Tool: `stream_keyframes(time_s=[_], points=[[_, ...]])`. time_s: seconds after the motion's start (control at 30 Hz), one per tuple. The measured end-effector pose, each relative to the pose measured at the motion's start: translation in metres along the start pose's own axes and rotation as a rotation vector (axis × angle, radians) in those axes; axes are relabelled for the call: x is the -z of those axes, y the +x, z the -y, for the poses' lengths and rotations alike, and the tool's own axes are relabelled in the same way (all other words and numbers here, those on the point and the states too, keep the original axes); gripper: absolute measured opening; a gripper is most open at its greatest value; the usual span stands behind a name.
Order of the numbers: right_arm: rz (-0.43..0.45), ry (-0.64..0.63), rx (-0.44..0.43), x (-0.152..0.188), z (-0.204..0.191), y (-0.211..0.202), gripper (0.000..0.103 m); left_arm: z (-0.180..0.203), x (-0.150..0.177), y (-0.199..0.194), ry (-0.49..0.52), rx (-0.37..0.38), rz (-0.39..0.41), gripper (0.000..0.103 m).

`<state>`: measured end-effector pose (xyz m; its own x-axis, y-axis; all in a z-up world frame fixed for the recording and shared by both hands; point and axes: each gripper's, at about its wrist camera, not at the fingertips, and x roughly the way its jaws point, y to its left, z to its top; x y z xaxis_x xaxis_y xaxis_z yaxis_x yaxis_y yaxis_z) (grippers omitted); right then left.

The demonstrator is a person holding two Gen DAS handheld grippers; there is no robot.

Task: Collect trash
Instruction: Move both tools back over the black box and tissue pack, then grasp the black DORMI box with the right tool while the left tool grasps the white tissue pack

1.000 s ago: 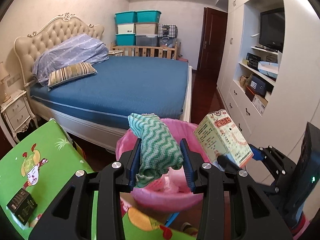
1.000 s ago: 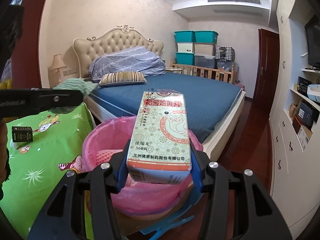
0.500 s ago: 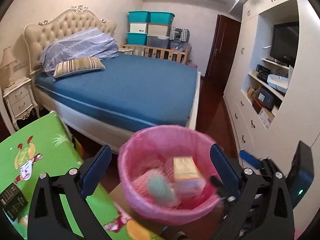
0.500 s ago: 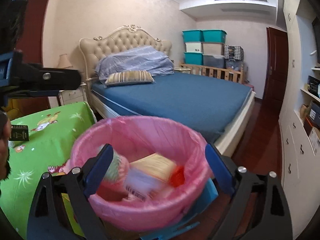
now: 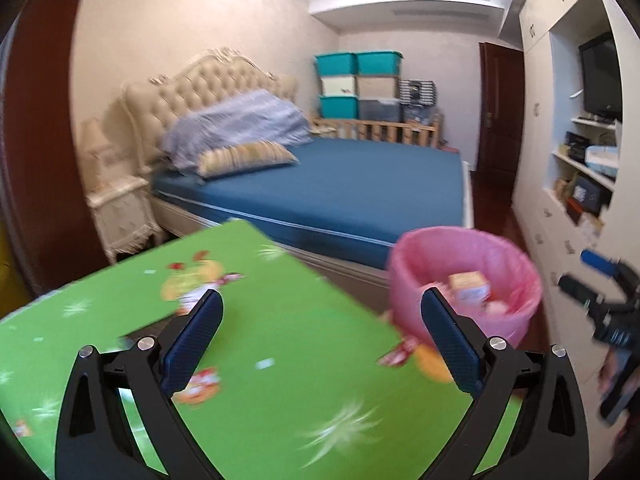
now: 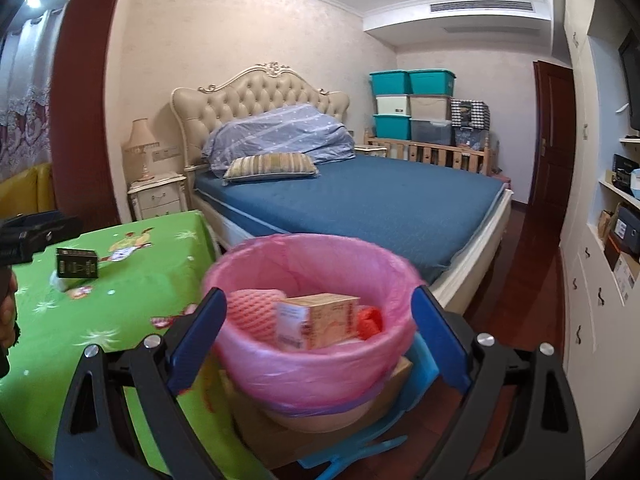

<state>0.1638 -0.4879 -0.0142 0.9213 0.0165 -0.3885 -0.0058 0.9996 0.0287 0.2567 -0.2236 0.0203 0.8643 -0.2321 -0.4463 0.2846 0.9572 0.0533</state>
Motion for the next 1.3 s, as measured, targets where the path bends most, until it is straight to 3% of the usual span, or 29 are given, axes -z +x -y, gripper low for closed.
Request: stream_keyframes(time_s=[0.33,0.53,0.8,1.07,1.3], points=[[-0.064,-0.058,-0.127,-0.008,-0.116,0.028,0.091,-0.078,0.062,-0.058,0.073,-0.205,-0.047,0.095],[-0.111,-0.09,-0.192,-0.008,-0.183,0.044,0.091,-0.143,0.084,-0.084,-0.029,-0.319,-0.069,0.095],[-0.181,-0.077,-0.236,-0.017,-0.265,0.074,0.091,-0.176,0.094,-0.104,-0.069,-0.448,-0.052,0.095],[-0.186,-0.113,-0.22,-0.026,-0.337,0.097,0.091,-0.202,0.111,-0.126,-0.119,-0.502,-0.021,0.095],[-0.236,-0.095,-0.111,-0.03,-0.372,0.135,0.091,-0.227,0.123,-0.138,-0.199,-0.483,-0.019,0.095]])
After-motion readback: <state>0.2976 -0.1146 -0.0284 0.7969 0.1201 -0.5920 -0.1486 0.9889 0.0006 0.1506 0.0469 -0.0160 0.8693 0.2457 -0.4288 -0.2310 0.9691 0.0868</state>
